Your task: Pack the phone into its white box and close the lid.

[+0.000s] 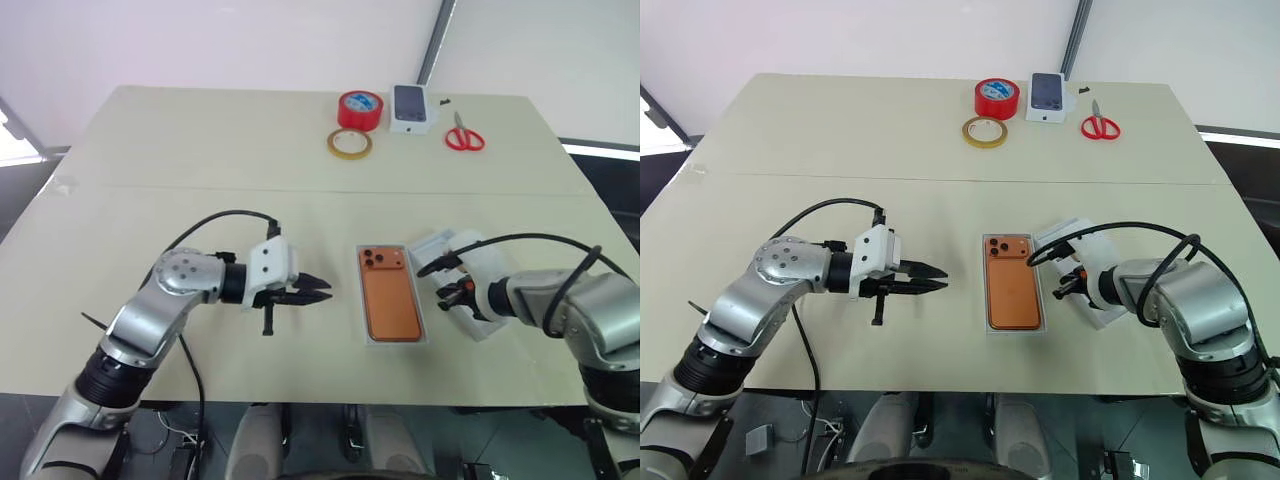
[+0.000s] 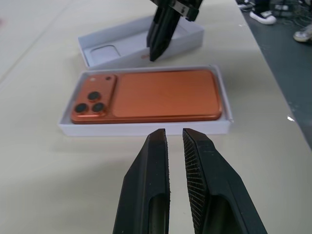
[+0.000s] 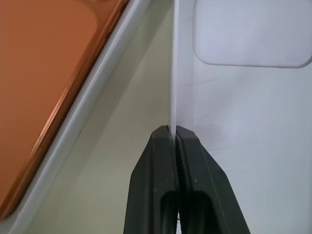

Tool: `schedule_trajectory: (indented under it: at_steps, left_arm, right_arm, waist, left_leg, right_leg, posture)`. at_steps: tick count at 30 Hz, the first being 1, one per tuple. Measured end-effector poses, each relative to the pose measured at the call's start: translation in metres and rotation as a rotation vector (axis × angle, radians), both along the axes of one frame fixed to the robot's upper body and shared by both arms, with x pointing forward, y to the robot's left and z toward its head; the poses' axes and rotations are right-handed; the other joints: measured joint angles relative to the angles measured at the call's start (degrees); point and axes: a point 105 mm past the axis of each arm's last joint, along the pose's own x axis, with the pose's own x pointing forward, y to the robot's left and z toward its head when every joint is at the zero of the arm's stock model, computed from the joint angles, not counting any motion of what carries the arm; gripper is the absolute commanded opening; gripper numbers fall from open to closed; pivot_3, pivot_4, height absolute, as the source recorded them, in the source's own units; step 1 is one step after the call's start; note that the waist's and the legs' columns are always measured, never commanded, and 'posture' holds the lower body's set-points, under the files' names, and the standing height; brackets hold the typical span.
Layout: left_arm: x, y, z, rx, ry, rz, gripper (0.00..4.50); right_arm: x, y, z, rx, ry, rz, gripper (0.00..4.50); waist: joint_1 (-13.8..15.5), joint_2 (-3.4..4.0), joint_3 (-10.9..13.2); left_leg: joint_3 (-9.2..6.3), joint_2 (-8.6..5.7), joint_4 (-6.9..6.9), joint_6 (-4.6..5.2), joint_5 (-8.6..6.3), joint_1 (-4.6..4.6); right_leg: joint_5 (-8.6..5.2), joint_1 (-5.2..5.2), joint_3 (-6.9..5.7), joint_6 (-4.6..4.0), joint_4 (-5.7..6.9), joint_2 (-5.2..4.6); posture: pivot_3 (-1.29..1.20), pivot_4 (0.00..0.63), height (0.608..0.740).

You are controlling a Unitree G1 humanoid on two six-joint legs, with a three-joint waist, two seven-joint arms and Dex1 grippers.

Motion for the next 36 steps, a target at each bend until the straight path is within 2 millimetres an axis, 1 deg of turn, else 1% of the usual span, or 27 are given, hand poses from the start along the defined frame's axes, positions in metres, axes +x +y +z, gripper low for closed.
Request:
schedule_trajectory:
  at_steps: [3, 4, 6, 7, 10, 12, 15, 19, 22, 25, 28, 29, 30, 32, 34, 35, 36]
  left_arm:
    - [0.017, 0.007, 0.014, -0.077, -0.054, 0.111, 0.57]
    - [0.023, 0.011, 0.019, -0.094, -0.075, 0.148, 0.57]
    - [0.04, 0.024, 0.032, -0.136, -0.124, 0.251, 0.57]
    - [0.049, 0.032, 0.039, -0.156, -0.146, 0.301, 0.57]
    - [0.064, 0.05, 0.059, -0.205, -0.192, 0.391, 0.57]
    - [0.065, 0.054, 0.063, -0.221, -0.188, 0.39, 0.57]
    - [0.059, 0.061, 0.058, -0.177, -0.158, 0.354, 0.57]
    - [0.049, 0.067, 0.042, -0.106, -0.093, 0.3, 0.57]
    - [0.043, 0.067, 0.031, -0.059, -0.052, 0.261, 0.57]
    - [0.036, 0.065, 0.019, -0.025, -0.007, 0.218, 0.57]
    - [0.033, 0.059, 0.01, 0.018, 0.005, 0.182, 0.57]
    - [0.032, 0.055, 0.005, 0.045, 0.004, 0.163, 0.57]
    - [0.031, 0.05, 0.001, 0.077, -0.001, 0.139, 0.57]
    - [0.031, 0.038, -0.005, 0.111, -0.006, 0.091, 0.57]
    - [0.031, 0.027, -0.009, 0.127, -0.008, 0.061, 0.57]
    - [0.031, 0.022, -0.01, 0.133, -0.014, 0.043, 0.57]
    - [0.031, 0.019, -0.011, 0.14, -0.019, 0.03, 0.57]
  right_arm:
    - [0.019, 0.004, 0.035, 0.101, -0.12, -0.024, 0.05]
    - [0.024, 0.008, 0.048, 0.162, -0.153, -0.019, 0.05]
    - [0.028, 0.026, 0.068, 0.349, -0.176, 0.047, 0.05]
    - [0.027, 0.04, 0.075, 0.45, -0.163, 0.106, 0.05]
    - [0.016, 0.076, 0.086, 0.677, -0.079, 0.259, 0.05]
    - [0.008, 0.093, 0.086, 0.76, -0.028, 0.305, 0.05]
    - [-0.004, 0.12, 0.082, 0.947, 0.062, 0.281, 0.05]
    - [-0.012, 0.155, 0.066, 1.15, 0.13, 0.146, 0.05]
    - [-0.021, 0.176, 0.058, 1.226, 0.177, 0.011, 0.05]
    - [-0.025, 0.178, 0.052, 1.217, 0.192, -0.112, 0.05]
    - [-0.025, 0.165, 0.032, 1.138, 0.214, -0.212, 0.05]
    - [-0.024, 0.158, 0.03, 1.122, 0.206, -0.213, 0.05]
    - [-0.024, 0.151, 0.031, 1.104, 0.189, -0.196, 0.3]
    - [-0.023, 0.142, 0.031, 1.063, 0.162, -0.176, 1.03]
    - [-0.021, 0.135, 0.027, 1.041, 0.162, -0.179, 1.99]
    - [-0.02, 0.133, 0.025, 1.036, 0.167, -0.18, 2.63]
    - [-0.019, 0.132, 0.024, 1.03, 0.169, -0.182, 3.15]
  waist:
    - [0.1, 0.01, 0.0]
    - [0.1, 0.01, 0.0]
    - [0.1, 0.01, 0.0]
    - [0.1, 0.01, 0.0]
    - [0.0, 0.01, 0.0]
    - [0.0, 0.01, 0.0]
    - [-0.2, -0.01, 0.0]
    - [-0.6, 0.01, 0.0]
    - [-1.1, 0.02, 0.0]
    - [-1.2, 0.02, 0.0]
    - [-1.0, 0.02, 0.0]
    - [-1.0, 0.04, 0.0]
    - [-1.0, 0.07, 0.0]
    - [-0.9, 0.06, 0.0]
    - [-1.1, 0.06, -0.1]
    - [-1.1, 0.07, 0.0]
    - [-1.2, 0.07, 0.0]
  left_leg:
    - [-0.03, 0.02, -0.01, 0.0, 0.0, -0.01]
    - [-0.06, 0.05, -0.01, 0.0, 0.0, -0.01]
    - [-0.08, 0.1, -0.01, 0.01, 0.0, -0.01]
    - [-0.1, 0.13, -0.02, 0.01, 0.0, -0.01]
    - [-0.1, 0.15, -0.05, 0.03, -0.01, 0.0]
    - [-0.08, 0.14, -0.07, 0.03, -0.01, -0.03]
    - [-0.05, 0.13, -0.06, 0.05, -0.01, 0.0]
    - [-0.13, 0.2, -0.07, 0.05, -0.02, 0.0]
    - [-0.14, 0.19, -0.07, 0.05, -0.02, -0.03]
    - [-0.12, 0.16, -0.07, 0.04, -0.02, -0.03]
    - [-0.12, 0.12, -0.08, 0.03, -0.02, -0.02]
    - [-0.08, 0.08, -0.08, 0.03, -0.02, -0.01]
    - [-0.07, 0.06, -0.08, 0.03, -0.02, 0.03]
    - [-0.1, 0.05, -0.08, 0.04, -0.02, 0.07]
    - [-0.09, 0.06, -0.09, 0.04, -0.02, 0.07]
    - [-0.1, 0.07, -0.1, 0.04, -0.02, 0.06]
    - [-0.1, 0.08, -0.1, 0.04, -0.02, 0.07]
  right_leg:
    - [0.07, -0.01, 0.0, 0.12, 0.01, 0.09]
    - [0.08, 0.0, 0.0, 0.15, 0.01, 0.14]
    - [0.1, 0.01, 0.0, 0.18, 0.01, 0.22]
    - [0.12, 0.01, 0.01, 0.19, 0.02, 0.24]
    - [0.13, 0.02, 0.03, 0.2, 0.02, 0.25]
    - [0.13, 0.01, 0.04, 0.21, 0.02, 0.22]
    - [0.13, 0.05, 0.05, 0.22, 0.0, 0.22]
    - [0.13, 0.03, 0.05, 0.22, 0.04, 0.28]
    - [0.13, 0.0, 0.05, 0.21, 0.04, 0.24]
    - [0.02, 0.0, 0.06, 0.02, 0.02, 0.16]
    - [0.0, 0.04, 0.05, -0.01, -0.02, -0.02]
    - [0.0, 0.04, 0.05, -0.02, -0.02, -0.1]
    - [0.0, 0.09, 0.05, -0.02, -0.03, -0.13]
    - [0.0, 0.17, 0.03, -0.02, -0.09, -0.13]
    - [0.0, 0.17, 0.04, -0.02, -0.09, -0.13]
    - [0.0, 0.15, 0.04, -0.02, -0.08, -0.12]
    - [0.0, 0.16, 0.04, -0.02, -0.08, -0.11]
  posture:
    - [0.0, 0.15, 0.74]
    - [0.0, 0.15, 0.74]
    - [0.0, 0.15, 0.74]
    - [0.0, 0.15, 0.74]
    - [0.0, 0.15, 0.74]
    - [0.0, 0.15, 0.74]
    - [0.0, 0.15, 0.74]
    - [0.0, 0.15, 0.74]
    - [0.0, 0.15, 0.74]
    - [0.0, 0.15, 0.74]
    - [0.0, 0.15, 0.74]
    - [0.0, 0.15, 0.74]
    - [0.0, 0.15, 0.74]
    - [0.0, 0.15, 0.74]
    - [0.0, 0.15, 0.74]
    - [0.0, 0.15, 0.74]
    - [0.0, 0.15, 0.74]
